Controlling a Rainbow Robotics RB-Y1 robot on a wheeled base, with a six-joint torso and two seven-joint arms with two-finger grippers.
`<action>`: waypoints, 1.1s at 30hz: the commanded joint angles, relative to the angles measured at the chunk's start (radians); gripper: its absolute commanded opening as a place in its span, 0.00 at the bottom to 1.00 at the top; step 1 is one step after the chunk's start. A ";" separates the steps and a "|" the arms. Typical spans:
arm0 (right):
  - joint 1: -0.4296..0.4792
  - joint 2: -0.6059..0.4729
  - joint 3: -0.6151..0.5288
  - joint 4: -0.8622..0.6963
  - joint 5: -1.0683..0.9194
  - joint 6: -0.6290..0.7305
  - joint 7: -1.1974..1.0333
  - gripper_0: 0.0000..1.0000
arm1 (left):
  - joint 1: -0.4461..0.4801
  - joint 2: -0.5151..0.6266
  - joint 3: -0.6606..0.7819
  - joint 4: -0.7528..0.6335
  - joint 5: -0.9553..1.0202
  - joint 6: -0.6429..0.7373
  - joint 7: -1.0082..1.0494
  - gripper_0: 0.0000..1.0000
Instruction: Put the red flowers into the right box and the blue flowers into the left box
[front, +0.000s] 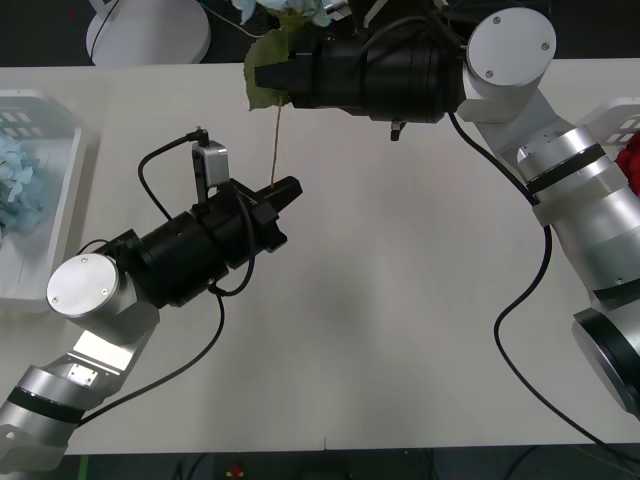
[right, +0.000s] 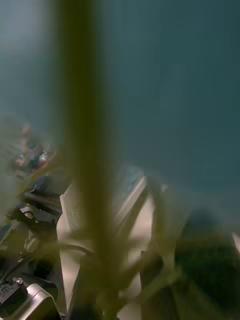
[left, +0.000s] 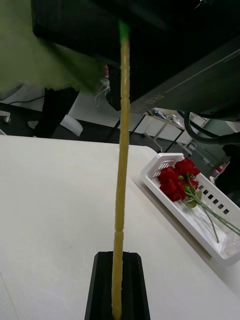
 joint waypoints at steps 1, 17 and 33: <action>-0.055 -0.018 0.009 -0.011 -0.032 -0.021 0.012 0.99 | -0.032 -0.008 0.022 -0.037 0.020 -0.007 -0.024 0.00; -0.055 -0.264 0.009 -0.011 -0.094 0.107 0.065 1.00 | -0.032 0.211 0.327 -0.012 -0.053 0.099 0.178 0.00; 0.046 -0.649 0.009 -0.028 -0.240 0.396 0.585 1.00 | -0.141 0.312 0.824 0.249 -0.586 0.458 0.589 0.00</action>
